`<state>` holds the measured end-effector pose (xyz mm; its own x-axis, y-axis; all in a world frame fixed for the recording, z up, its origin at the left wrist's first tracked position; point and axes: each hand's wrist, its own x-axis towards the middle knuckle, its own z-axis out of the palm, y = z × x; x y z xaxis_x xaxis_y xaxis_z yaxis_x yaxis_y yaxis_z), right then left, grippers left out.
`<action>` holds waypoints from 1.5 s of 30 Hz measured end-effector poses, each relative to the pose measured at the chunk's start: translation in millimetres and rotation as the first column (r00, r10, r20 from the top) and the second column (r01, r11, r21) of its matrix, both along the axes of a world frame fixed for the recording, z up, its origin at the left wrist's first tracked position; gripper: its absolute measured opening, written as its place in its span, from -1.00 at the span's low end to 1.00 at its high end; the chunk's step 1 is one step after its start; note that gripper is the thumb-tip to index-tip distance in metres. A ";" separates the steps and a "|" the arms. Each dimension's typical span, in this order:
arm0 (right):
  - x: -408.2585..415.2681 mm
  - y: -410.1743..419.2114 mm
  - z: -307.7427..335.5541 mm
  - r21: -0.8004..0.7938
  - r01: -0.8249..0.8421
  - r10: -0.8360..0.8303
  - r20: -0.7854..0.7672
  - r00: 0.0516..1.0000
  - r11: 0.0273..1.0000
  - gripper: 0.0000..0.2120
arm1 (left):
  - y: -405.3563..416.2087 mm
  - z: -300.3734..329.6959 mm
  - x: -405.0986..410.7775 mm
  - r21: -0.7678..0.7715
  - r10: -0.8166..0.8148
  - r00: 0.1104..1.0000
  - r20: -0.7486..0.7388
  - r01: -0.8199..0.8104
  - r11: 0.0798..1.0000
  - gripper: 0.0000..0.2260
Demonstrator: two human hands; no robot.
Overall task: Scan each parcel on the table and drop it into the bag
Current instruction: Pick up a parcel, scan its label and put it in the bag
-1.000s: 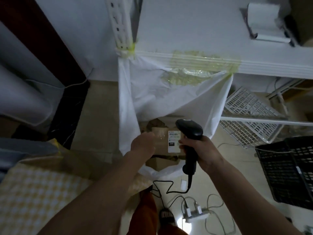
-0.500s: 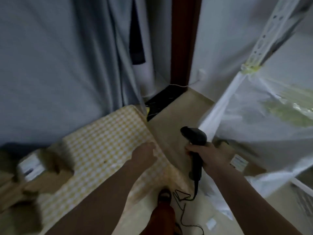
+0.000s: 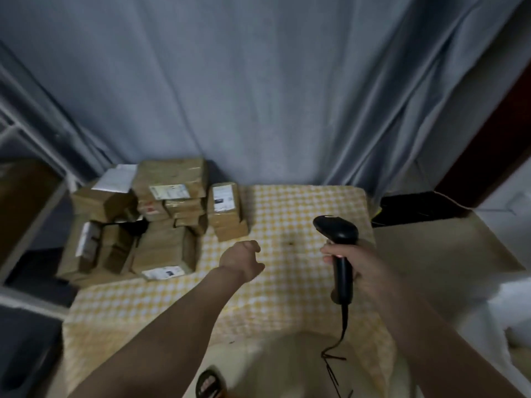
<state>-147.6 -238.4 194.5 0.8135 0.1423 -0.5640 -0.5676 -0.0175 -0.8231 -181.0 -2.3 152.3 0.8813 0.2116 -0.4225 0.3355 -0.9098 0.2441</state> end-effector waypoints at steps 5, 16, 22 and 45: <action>-2.6 85.9 9.1 -0.001 -0.133 0.133 0.021 0.991 0.991 -0.81 | 84.4 3.9 -31.2 -0.033 0.132 0.991 0.019 -0.132 0.991 -0.58; -10.3 253.2 -10.9 -0.082 -0.210 0.210 -0.012 0.978 0.974 -0.79 | 253.5 -14.9 -55.7 -0.036 0.177 0.984 -0.030 -0.178 0.983 -0.63; -18.0 325.9 -34.0 -0.153 -0.259 0.250 -0.078 0.965 0.954 -0.89 | 324.4 -36.8 -67.3 -0.040 0.159 0.982 -0.100 -0.164 0.986 -0.58; 29.8 450.1 -140.7 -0.162 -0.448 0.388 -0.303 0.870 0.879 -0.89 | 404.8 -124.7 -52.8 -0.126 0.464 0.848 -0.257 -0.506 0.853 -0.30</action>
